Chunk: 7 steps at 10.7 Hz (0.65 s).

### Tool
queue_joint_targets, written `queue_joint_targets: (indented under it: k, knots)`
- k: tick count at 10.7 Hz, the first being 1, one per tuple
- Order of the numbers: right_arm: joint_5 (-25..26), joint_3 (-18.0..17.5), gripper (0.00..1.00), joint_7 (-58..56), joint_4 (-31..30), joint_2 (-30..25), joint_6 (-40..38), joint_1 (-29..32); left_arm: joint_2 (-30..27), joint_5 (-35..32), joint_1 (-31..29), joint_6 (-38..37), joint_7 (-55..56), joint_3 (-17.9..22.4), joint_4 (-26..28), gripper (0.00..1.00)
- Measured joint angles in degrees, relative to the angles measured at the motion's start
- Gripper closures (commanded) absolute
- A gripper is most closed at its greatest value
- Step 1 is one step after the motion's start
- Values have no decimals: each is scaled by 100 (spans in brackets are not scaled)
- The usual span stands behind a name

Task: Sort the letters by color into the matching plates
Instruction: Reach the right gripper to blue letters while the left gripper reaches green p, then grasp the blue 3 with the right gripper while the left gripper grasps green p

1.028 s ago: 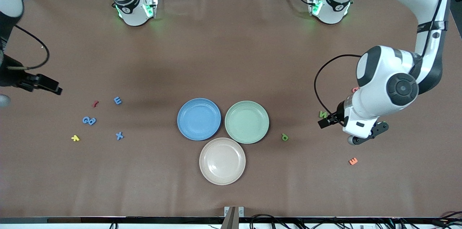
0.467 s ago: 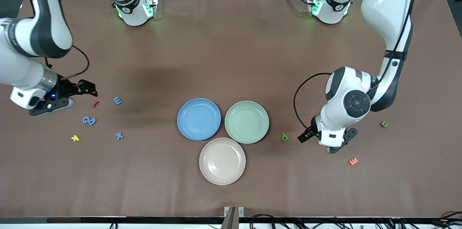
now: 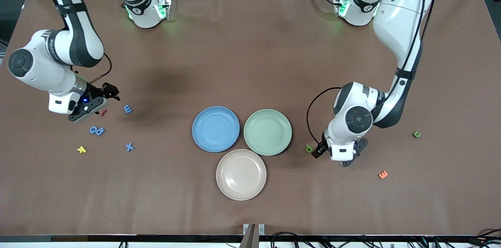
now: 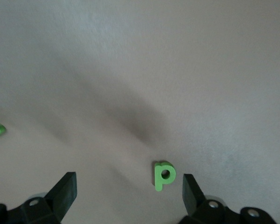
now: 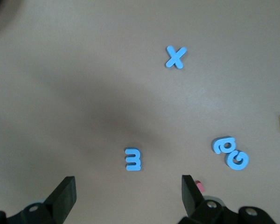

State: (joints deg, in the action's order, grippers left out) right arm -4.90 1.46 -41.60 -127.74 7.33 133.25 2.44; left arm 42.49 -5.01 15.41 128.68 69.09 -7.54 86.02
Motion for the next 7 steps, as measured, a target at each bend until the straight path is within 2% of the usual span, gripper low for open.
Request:
queue_joint_targets:
  k: [4,7]
  knots:
    - [3,-11,0,-161,-414,162,646,-3,237,-12,246,35,128,167,-51,0]
    - [4,-15,0,-167,-573,508,1263,-4,457,-12,247,310,128,184,-145,0]
